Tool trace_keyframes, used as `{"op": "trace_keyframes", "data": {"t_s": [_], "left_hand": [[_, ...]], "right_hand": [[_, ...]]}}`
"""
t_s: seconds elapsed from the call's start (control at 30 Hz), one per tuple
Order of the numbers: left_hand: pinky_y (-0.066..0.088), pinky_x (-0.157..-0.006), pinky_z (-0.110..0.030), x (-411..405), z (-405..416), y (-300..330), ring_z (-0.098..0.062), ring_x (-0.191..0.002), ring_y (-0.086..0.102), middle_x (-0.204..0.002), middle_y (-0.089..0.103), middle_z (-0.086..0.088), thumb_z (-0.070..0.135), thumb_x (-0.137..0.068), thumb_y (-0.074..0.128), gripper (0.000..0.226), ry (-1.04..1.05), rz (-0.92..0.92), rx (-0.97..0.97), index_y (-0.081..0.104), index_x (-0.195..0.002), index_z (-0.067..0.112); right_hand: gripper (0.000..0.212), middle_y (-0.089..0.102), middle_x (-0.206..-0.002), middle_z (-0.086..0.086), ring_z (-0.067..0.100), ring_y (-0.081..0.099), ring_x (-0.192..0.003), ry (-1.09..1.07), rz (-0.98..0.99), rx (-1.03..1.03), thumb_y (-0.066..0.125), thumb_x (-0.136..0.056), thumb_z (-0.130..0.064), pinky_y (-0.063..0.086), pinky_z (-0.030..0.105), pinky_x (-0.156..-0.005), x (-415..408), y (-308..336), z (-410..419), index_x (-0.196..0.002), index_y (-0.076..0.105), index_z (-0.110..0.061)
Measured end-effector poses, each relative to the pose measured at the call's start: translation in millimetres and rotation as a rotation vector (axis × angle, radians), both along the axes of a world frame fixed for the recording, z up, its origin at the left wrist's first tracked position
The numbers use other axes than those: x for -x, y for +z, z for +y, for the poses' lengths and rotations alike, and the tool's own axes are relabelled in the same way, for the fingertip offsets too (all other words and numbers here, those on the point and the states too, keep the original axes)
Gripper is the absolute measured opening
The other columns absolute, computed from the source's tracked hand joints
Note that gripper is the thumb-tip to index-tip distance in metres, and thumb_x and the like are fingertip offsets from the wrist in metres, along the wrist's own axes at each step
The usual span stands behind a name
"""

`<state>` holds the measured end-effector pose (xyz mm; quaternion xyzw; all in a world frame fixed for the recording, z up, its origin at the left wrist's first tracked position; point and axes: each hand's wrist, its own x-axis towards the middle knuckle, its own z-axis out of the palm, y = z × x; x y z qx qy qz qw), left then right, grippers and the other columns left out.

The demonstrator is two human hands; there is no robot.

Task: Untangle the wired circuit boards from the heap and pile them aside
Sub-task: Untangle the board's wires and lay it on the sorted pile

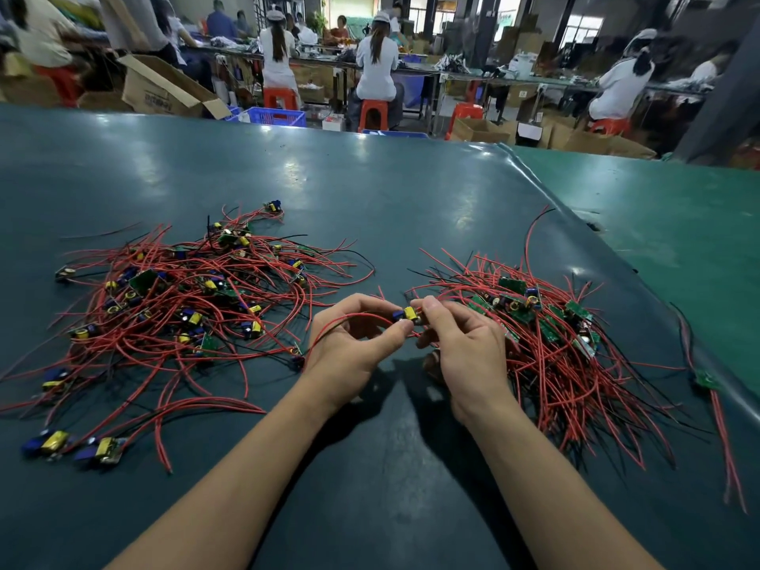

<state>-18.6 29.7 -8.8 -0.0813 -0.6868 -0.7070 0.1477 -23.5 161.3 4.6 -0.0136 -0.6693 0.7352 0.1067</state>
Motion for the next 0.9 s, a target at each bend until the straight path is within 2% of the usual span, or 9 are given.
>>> {"op": "trace_keyframes", "data": {"t_s": [0.17, 0.5, 0.63, 0.7, 0.8, 0.9], "left_hand": [[0.047, -0.061, -0.019, -1.0, 2.1, 1.9, -0.010, -0.063, 0.060, -0.071, 0.072, 0.002, -0.001, -0.075, 0.080, 0.016, 0.004, 0.009, -0.026, 0.071, -0.077, 0.013], [0.045, -0.058, -0.016, -0.9, -1.1, 5.2, -0.009, -0.060, 0.058, -0.067, 0.071, 0.006, -0.003, -0.076, 0.079, 0.014, 0.000, 0.013, -0.050, 0.072, -0.079, 0.009], [0.045, -0.058, -0.018, -2.9, -3.4, 4.8, -0.014, -0.061, 0.058, -0.071, 0.072, -0.004, -0.002, -0.076, 0.078, 0.017, -0.066, -0.010, -0.048, 0.072, -0.078, 0.014], [0.040, -0.052, -0.015, -3.6, -3.6, 5.7, -0.008, -0.054, 0.052, -0.067, 0.069, -0.002, -0.003, -0.077, 0.078, 0.016, -0.099, -0.028, -0.052, 0.072, -0.079, 0.012], [0.037, -0.049, -0.014, -1.3, -7.6, 6.7, -0.003, -0.050, 0.049, -0.062, 0.065, 0.006, -0.004, -0.077, 0.076, 0.015, -0.071, -0.045, -0.094, 0.071, -0.078, 0.010], [0.028, -0.048, -0.022, -0.1, -13.1, 7.3, -0.012, -0.051, 0.041, -0.067, 0.064, -0.004, 0.002, -0.076, 0.077, 0.014, -0.041, -0.097, -0.191, 0.071, -0.077, 0.015]], "right_hand": [[0.030, 0.066, -0.064, -0.001, 0.008, 0.049, -0.047, -0.100, -0.002, 0.096, 0.063, -0.095, -0.020, 0.036, 0.021, -0.037, 3.4, 0.3, 2.6, -0.068, 0.076, -0.020], [0.030, 0.060, -0.061, -0.002, 0.006, 0.043, -0.042, -0.125, 0.013, 0.323, 0.057, -0.099, -0.019, 0.030, 0.017, -0.036, 5.8, 3.0, 7.8, -0.073, 0.071, -0.012], [0.041, 0.046, -0.048, -0.004, 0.006, 0.032, -0.035, -0.117, -0.040, 0.448, 0.054, -0.099, -0.017, 0.025, 0.015, -0.034, 10.4, 4.2, 11.0, -0.059, 0.060, -0.014], [0.044, 0.048, -0.049, -0.003, 0.007, 0.031, -0.035, -0.131, -0.025, 0.423, 0.056, -0.098, -0.016, 0.025, 0.016, -0.035, 11.9, 3.3, 12.2, -0.055, 0.063, -0.016], [0.031, 0.059, -0.059, -0.002, 0.007, 0.036, -0.038, -0.152, 0.047, 0.326, 0.060, -0.098, -0.019, 0.028, 0.017, -0.036, 10.5, 2.7, 15.8, -0.070, 0.072, -0.013], [0.028, 0.060, -0.059, -0.005, 0.005, 0.039, -0.039, -0.191, 0.040, 0.371, 0.058, -0.099, -0.020, 0.028, 0.016, -0.035, 12.5, 5.5, 24.8, -0.075, 0.068, -0.009]]}}
